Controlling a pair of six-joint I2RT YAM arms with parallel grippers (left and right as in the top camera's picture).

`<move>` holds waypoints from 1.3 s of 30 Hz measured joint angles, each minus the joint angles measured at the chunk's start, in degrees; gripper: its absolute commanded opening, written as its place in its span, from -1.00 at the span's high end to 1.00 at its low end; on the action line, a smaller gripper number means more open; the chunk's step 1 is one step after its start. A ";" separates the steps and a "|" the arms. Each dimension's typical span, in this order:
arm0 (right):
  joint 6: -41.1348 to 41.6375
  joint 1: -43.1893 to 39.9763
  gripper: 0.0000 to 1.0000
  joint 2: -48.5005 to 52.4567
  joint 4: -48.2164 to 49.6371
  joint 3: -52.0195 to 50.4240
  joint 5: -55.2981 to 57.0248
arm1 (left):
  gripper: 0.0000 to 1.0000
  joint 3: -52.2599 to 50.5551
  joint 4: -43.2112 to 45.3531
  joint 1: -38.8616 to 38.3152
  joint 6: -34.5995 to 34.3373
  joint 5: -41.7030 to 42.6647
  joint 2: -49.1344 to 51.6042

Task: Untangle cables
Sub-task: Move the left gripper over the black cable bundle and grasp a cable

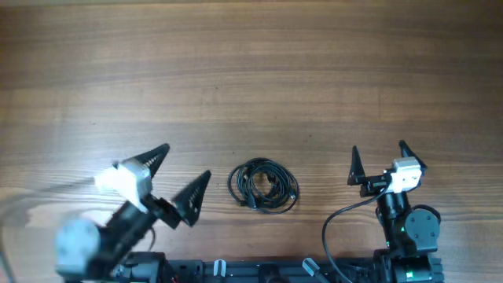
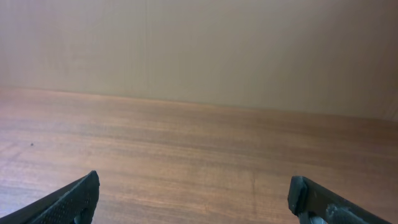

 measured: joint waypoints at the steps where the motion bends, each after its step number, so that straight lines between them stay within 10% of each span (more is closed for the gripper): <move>1: 0.00 0.00 -1.00 -0.02 0.00 -0.02 -0.04 | -1.00 7.80 -8.31 0.07 -0.22 0.07 6.21; 11: 0.00 0.00 -1.00 0.00 0.00 -0.02 -0.02 | -1.00 27.61 -34.86 -0.59 -0.70 7.65 35.19; 17: 0.00 0.00 -1.00 0.00 0.00 -0.02 -0.04 | -1.00 27.85 -42.58 -10.73 -6.91 -5.70 47.23; 29: 0.00 0.00 -1.00 0.00 0.02 -0.02 -0.02 | -0.99 27.85 -39.82 -27.78 -16.76 -13.86 73.29; 31: 0.00 0.00 -0.99 0.00 0.02 -0.02 -0.02 | -0.51 27.85 -35.69 -29.77 -19.17 -14.88 78.01; 39: 0.00 0.00 -1.00 0.00 0.00 -0.02 -0.02 | -0.28 27.82 -31.26 -31.80 -24.22 -16.26 82.86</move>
